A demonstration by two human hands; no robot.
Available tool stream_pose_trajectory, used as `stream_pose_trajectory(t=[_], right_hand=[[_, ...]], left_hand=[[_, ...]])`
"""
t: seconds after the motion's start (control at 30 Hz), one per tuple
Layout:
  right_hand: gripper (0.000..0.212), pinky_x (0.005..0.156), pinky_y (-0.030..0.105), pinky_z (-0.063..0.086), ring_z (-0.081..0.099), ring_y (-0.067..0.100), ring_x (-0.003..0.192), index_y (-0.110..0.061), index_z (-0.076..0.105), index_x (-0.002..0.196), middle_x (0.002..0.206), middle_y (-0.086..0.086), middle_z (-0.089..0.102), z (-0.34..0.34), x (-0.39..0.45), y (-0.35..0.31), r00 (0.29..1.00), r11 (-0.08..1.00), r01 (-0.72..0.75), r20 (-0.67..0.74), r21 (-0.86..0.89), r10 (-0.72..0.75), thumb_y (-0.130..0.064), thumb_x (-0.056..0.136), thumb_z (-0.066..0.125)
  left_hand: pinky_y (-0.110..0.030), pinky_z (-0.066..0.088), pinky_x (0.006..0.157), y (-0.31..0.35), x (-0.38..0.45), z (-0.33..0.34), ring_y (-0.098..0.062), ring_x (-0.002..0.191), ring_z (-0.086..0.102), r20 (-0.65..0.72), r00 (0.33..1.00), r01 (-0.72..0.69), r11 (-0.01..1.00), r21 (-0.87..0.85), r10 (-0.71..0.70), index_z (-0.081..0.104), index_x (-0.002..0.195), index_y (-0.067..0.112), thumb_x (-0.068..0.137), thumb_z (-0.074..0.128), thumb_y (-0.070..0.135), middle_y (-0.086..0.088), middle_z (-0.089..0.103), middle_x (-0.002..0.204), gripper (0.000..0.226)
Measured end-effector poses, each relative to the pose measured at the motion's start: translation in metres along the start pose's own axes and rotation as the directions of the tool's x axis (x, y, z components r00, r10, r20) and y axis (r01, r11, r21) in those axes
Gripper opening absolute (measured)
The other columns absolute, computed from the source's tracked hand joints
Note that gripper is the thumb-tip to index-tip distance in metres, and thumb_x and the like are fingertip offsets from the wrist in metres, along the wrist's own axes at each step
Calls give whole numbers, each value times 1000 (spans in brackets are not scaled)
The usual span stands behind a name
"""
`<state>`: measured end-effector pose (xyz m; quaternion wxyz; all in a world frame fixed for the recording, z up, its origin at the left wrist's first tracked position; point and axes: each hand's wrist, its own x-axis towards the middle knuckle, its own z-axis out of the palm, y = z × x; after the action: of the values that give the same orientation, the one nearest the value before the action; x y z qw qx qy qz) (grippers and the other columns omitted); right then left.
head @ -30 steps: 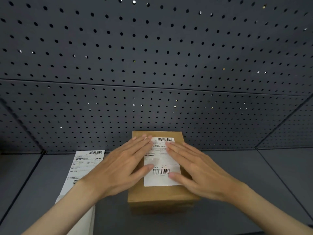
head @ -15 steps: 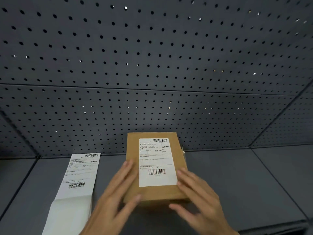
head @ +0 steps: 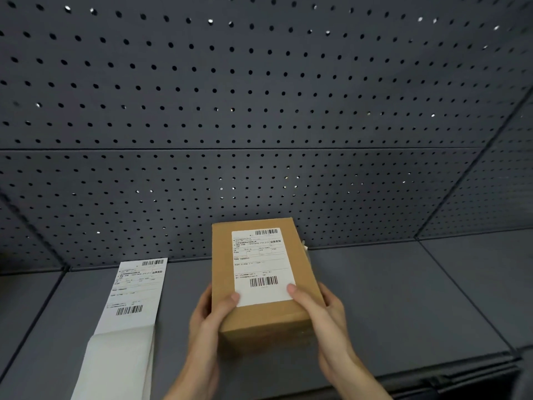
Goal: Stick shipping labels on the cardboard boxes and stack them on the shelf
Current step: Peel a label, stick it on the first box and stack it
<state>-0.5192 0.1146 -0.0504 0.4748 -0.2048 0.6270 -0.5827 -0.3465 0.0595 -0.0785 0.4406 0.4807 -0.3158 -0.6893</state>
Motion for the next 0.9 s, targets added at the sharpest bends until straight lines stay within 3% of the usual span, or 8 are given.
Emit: stream_pose_trajectory(t=[0.2,0.47,0.6,0.67,0.73,0.83,0.9], right_hand=[[27,82,31,56,77,14,92,-17,74,108,99,-2,82,-57,10,-27,997,998,51,-51,29,-49,-21,82,83],[34,85,35,56,75,22,99,-15,73,109,99,-2,82,-203,33,-66,975,994,104,-198,13,-99,-24,78,84],[16,80,34,55,72,20,92,-16,68,92,76,-10,81,-279,45,-88,954,993,121,-276,6,-115,-19,83,82],[21,77,35,55,73,23,92,-11,71,98,84,-1,82,-317,57,-96,949,994,103,-302,19,-93,-19,82,82],[34,74,33,55,75,26,91,-5,70,107,94,8,82,-350,68,-104,940,997,80,-334,21,-68,-21,80,84],[35,72,34,55,74,26,87,-1,71,107,94,11,82,-391,84,-116,936,997,65,-349,28,-52,-23,81,82],[43,77,36,55,73,28,93,1,72,113,104,15,80,-413,95,-122,937,998,55,-346,23,-44,-25,81,81]], left_hand=[[-35,53,84,-5,-7,67,-23,107,73,62,996,-66,997,27,64,64,129,20,59,85,34,-1,78,114,75],[-34,56,90,-60,-21,213,-15,102,74,168,985,-54,997,56,44,65,126,22,71,84,23,4,79,112,59],[-21,56,73,-93,-28,289,-6,88,74,229,973,-13,1000,10,11,65,125,22,84,76,14,4,78,111,43],[-14,56,64,-112,-31,325,-4,85,74,247,969,10,1000,-9,-8,63,128,25,85,76,15,5,77,112,46],[-18,58,70,-128,-31,357,-9,94,72,266,964,36,999,-9,-32,58,135,26,84,77,19,5,74,117,55],[-36,55,96,-148,-29,401,-14,113,64,275,959,61,998,21,-65,42,148,31,77,82,32,6,63,133,81],[-34,52,98,-156,-29,426,-13,119,60,267,962,44,999,32,-51,36,150,32,73,82,36,8,54,140,90]])
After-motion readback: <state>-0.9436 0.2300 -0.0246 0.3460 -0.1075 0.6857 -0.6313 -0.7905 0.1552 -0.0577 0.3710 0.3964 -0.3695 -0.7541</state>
